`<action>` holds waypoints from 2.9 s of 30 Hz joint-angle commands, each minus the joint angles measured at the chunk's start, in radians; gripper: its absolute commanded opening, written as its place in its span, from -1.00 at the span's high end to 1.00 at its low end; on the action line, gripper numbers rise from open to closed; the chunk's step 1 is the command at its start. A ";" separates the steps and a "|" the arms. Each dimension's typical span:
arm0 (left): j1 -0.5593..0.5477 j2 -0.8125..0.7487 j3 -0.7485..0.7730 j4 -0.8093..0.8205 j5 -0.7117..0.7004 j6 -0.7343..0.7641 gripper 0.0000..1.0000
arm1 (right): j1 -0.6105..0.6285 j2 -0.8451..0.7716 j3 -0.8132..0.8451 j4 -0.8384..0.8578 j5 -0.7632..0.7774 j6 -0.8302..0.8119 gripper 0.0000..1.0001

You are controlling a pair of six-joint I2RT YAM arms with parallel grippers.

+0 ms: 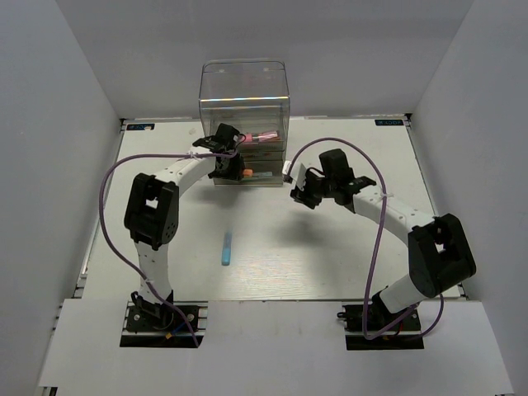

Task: Sort the stationery into containers
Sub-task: Place the pen in the drawer, then pick up the pen from the center of the board.

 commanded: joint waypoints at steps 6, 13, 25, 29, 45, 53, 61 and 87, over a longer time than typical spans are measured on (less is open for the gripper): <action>-0.011 -0.019 0.062 -0.014 0.000 -0.005 -0.27 | -0.019 -0.042 -0.024 0.015 -0.033 0.003 -0.02; -0.011 -0.062 0.062 0.035 0.011 0.024 -0.33 | -0.021 -0.026 -0.006 -0.015 -0.087 -0.026 -0.01; -0.020 -0.347 -0.289 0.377 0.103 0.306 0.97 | 0.031 0.108 0.173 -0.505 -0.494 -0.788 0.41; 0.000 -0.559 -0.581 0.506 0.103 0.445 0.95 | 0.108 0.157 0.200 -0.500 -0.443 -0.856 -0.16; 0.009 -1.415 -1.053 0.052 -0.181 0.515 -0.65 | 0.463 0.500 0.547 -0.540 -0.202 -1.002 -0.36; 0.009 -1.550 -1.064 -0.091 -0.242 0.492 -0.65 | 0.529 0.637 0.686 -0.611 -0.109 -1.030 -0.23; 0.009 -1.665 -1.073 -0.173 -0.273 0.465 -0.65 | 0.542 0.721 0.735 -0.669 -0.032 -1.027 -0.11; 0.000 -1.625 -1.151 -0.008 -0.172 0.446 -0.65 | 0.359 0.329 0.394 -0.386 0.014 -0.349 1.00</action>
